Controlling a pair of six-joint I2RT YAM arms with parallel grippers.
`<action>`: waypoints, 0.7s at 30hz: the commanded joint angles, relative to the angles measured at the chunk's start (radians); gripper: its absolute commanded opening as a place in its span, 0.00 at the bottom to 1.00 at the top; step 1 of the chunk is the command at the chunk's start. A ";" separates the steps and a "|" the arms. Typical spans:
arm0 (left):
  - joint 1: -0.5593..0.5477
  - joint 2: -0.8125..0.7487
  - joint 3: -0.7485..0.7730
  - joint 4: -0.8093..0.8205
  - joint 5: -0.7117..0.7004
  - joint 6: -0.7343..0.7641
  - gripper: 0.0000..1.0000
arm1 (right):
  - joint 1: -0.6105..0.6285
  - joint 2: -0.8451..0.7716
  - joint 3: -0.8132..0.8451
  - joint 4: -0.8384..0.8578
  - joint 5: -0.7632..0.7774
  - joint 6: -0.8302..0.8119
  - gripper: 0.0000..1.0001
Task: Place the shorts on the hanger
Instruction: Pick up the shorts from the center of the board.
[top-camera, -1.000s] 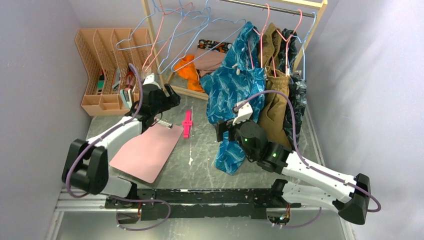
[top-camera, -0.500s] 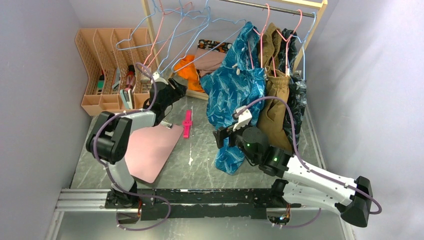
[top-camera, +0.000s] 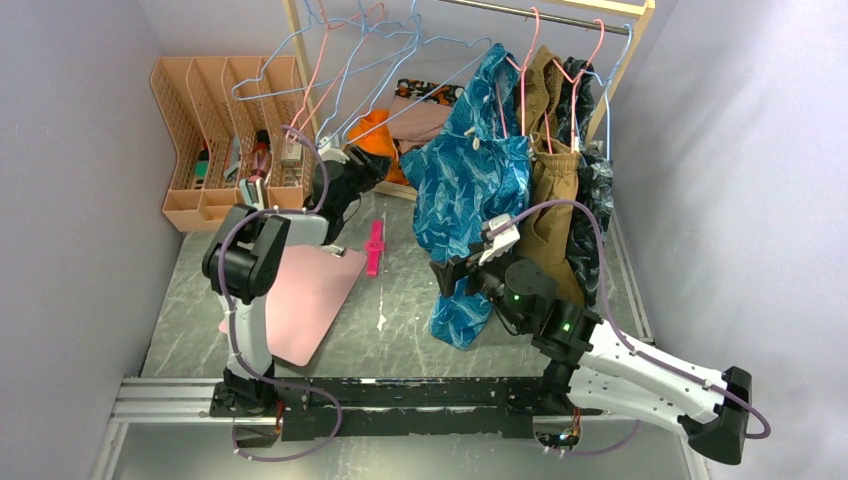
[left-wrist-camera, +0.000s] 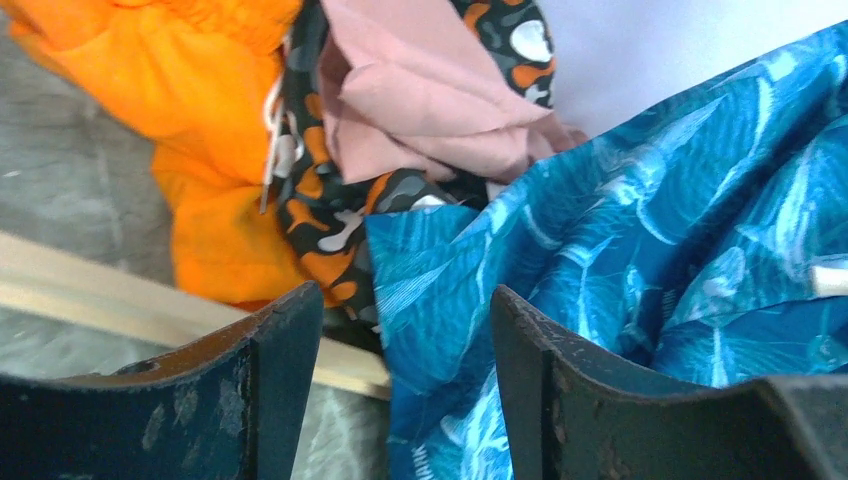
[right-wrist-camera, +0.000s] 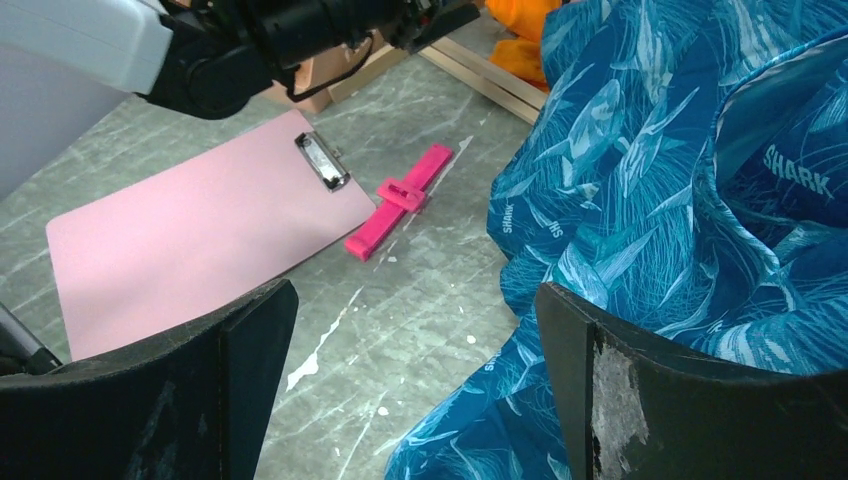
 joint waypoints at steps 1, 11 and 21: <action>-0.008 0.059 0.086 0.151 0.049 -0.079 0.67 | 0.006 -0.016 -0.005 0.016 -0.011 -0.005 0.93; -0.008 0.262 0.335 0.139 0.034 -0.227 0.69 | 0.005 -0.056 -0.016 -0.010 -0.006 0.004 0.93; -0.010 0.428 0.562 0.052 0.007 -0.292 0.70 | 0.008 -0.072 -0.035 0.022 -0.005 0.000 0.93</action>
